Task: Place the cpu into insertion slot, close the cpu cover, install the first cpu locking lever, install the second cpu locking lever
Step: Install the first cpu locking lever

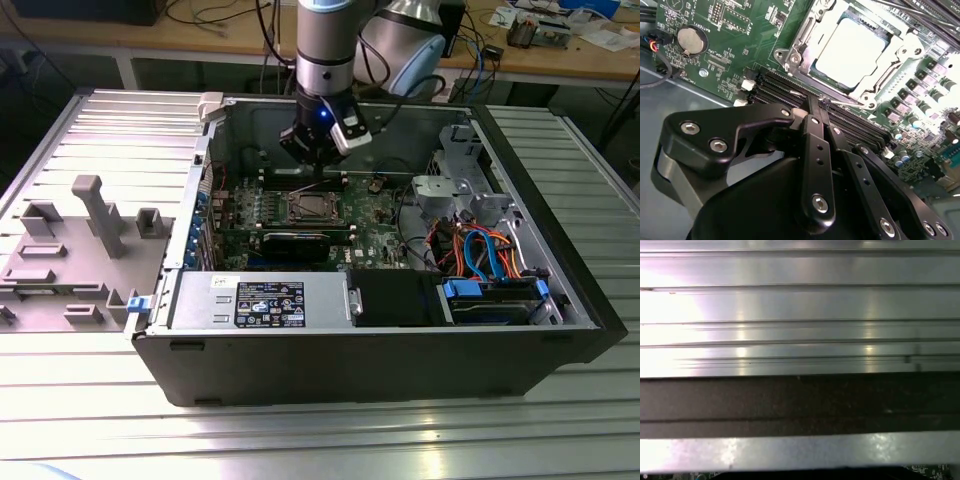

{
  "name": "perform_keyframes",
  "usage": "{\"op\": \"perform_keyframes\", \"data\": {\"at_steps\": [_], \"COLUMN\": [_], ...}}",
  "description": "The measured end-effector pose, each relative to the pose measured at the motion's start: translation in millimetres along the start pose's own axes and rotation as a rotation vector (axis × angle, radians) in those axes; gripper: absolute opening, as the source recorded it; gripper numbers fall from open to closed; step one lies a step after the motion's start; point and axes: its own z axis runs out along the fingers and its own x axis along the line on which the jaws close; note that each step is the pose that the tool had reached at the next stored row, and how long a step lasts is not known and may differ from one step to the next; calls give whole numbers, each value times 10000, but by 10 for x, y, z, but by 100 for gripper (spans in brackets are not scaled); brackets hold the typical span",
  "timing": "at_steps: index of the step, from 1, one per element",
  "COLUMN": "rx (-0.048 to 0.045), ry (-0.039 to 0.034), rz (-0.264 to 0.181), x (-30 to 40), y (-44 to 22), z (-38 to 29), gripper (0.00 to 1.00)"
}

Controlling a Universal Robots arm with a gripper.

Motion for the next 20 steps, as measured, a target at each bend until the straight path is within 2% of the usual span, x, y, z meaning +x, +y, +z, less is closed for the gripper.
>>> {"op": "perform_keyframes", "data": {"at_steps": [14, 20], "rx": [-7, -8], "ry": [2, 3], "rz": [-18, -17], "x": [-92, -99], "y": [-6, -9], "z": [134, 177], "gripper": [11, 11]}}
